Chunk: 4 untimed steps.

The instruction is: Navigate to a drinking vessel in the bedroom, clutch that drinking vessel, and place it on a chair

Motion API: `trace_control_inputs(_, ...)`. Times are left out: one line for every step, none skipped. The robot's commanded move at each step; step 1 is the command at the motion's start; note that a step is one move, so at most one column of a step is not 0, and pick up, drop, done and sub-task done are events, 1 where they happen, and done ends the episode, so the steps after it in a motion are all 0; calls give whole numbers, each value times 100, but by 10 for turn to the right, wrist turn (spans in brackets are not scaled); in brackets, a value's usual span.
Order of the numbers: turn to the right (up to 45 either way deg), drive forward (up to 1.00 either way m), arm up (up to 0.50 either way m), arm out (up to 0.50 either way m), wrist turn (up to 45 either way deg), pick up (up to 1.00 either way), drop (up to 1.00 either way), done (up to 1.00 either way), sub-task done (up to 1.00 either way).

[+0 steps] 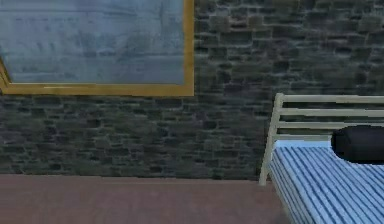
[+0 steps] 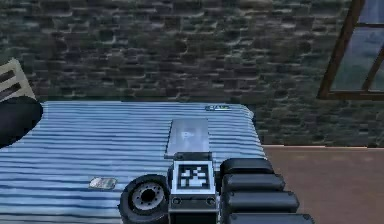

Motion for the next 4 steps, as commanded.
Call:
trace_control_inputs(0, 50, 0, 0, 0, 0, 0, 0, 0)
trace_control_inputs(-450, 0, 0, 0, 0, 0, 0, 0, 0)
trace_control_inputs(-270, 0, 0, 0, 0, 0, 0, 0, 0)
trace_control_inputs(0, 60, 0, 0, 0, 0, 0, 0, 0)
